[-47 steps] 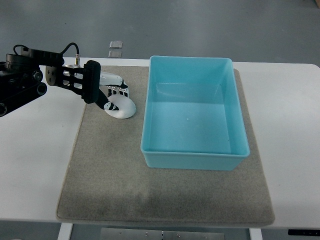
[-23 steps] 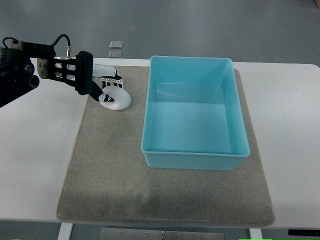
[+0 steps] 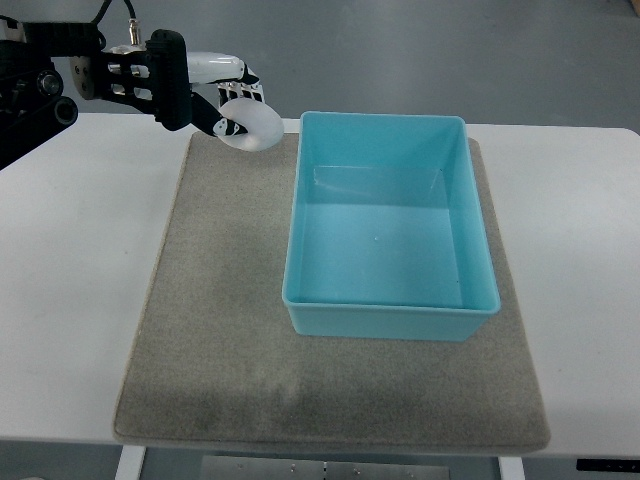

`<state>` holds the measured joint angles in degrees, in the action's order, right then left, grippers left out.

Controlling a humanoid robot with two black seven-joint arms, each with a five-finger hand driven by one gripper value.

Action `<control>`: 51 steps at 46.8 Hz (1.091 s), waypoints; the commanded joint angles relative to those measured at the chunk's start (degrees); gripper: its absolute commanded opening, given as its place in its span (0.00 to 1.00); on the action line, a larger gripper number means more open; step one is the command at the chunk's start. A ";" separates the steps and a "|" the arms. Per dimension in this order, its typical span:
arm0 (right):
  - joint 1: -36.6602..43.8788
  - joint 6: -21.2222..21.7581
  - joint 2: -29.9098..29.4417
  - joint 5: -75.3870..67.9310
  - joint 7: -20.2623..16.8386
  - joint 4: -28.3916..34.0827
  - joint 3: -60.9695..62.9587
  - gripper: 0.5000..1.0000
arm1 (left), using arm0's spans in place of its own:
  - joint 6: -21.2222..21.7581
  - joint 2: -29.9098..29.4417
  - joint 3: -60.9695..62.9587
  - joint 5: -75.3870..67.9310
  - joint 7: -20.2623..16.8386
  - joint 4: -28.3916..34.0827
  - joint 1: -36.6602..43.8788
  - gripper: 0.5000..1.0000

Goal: Place white toy into blue box with left hand
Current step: 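Lift the white toy with the left hand and carry it over the blue box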

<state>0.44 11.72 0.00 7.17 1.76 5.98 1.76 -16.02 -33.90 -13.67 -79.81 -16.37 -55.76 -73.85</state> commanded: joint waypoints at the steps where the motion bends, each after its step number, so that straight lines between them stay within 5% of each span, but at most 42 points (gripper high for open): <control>1: 0.00 0.05 0.00 0.04 0.00 0.00 0.00 0.87 | 1.08 0.41 -0.04 0.00 -0.06 -0.58 -0.68 0.00; 12: 0.00 -0.03 0.00 -0.05 0.00 0.00 0.00 0.87 | 5.04 4.72 -0.04 0.44 0.03 -1.02 -0.95 0.00; 51: 0.00 -0.03 0.00 0.04 0.00 0.00 0.00 0.87 | 6.18 15.09 0.31 0.44 0.11 -0.67 1.60 0.00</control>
<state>0.44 11.73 0.00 7.18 1.76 5.98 1.76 -9.77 -19.43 -13.45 -79.36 -16.25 -56.52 -72.72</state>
